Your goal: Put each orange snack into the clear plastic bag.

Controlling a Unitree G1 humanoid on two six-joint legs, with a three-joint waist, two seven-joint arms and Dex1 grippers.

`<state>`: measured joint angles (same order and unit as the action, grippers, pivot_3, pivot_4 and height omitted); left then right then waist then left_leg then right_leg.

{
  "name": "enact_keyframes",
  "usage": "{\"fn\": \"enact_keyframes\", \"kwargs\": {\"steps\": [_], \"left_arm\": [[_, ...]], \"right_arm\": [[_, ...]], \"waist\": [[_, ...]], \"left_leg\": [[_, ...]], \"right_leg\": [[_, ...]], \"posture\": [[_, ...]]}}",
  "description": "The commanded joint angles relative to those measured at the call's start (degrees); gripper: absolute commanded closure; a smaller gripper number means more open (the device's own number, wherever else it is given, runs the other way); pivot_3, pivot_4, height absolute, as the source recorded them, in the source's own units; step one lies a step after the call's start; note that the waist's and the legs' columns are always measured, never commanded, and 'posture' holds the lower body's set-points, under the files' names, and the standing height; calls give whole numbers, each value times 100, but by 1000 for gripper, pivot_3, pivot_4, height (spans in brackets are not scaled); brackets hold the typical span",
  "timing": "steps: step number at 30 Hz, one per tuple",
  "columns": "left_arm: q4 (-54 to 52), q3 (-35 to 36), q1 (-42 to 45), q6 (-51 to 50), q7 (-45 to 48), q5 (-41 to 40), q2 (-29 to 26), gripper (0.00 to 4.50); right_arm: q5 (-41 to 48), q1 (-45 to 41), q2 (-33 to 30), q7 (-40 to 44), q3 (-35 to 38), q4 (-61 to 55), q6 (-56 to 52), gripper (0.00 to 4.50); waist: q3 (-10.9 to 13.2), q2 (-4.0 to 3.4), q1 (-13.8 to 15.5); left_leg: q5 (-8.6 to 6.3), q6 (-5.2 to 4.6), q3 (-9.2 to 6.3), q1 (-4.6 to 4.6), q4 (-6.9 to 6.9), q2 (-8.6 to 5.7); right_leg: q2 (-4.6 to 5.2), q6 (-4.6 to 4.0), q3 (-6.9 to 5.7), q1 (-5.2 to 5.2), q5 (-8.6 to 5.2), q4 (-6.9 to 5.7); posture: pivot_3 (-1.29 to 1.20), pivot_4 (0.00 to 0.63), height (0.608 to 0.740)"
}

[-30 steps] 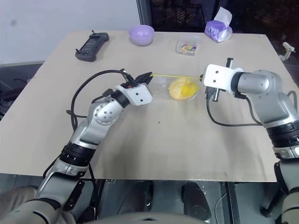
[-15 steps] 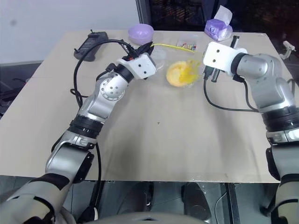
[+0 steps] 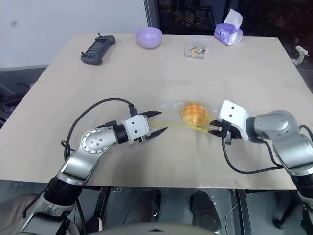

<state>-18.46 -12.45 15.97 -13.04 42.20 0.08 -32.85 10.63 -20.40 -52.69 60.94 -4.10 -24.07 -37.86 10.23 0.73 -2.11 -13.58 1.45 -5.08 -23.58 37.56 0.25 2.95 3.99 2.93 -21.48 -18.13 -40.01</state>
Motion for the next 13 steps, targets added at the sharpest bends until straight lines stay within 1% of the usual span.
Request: {"fn": "enact_keyframes", "kwargs": {"steps": [1,3,6,9,13], "left_arm": [[-370,542,-74,-597,-24,-533,26,477],[-526,1092,-273,-1172,74,-1286,85,477],[-570,1895,-533,-1923,130,-2215,70,477],[-593,2352,-673,-2347,161,-2768,-21,477],[-515,3095,-944,-2411,387,-3269,-354,477]], "right_arm": [[686,216,-175,242,738,-213,-316,1651],[1165,572,-167,440,1434,27,-359,1651],[1822,923,33,616,2374,628,-292,1651],[2003,1143,13,725,2726,1074,-50,1651],[2042,1256,-140,1044,3084,2032,470,1651]], "waist": [[0,0,1],[0,2,9],[1,4,6],[1,4,5],[0,4,-3]], "left_leg": [[0,0,-2,-4,0,0],[0,0,-3,-12,0,2],[-1,0,0,-25,-2,3],[-1,-1,9,-18,-6,2],[-1,-1,9,-7,-6,5]], "right_leg": [[0,0,-2,-1,0,1],[0,-1,-6,-3,0,10],[4,-1,-5,-7,-1,25],[7,-1,1,-8,-1,23],[3,-1,2,-4,0,11]], "posture": [[0,150,740],[0,150,740],[0,150,740],[0,150,740],[0,150,740]]}}
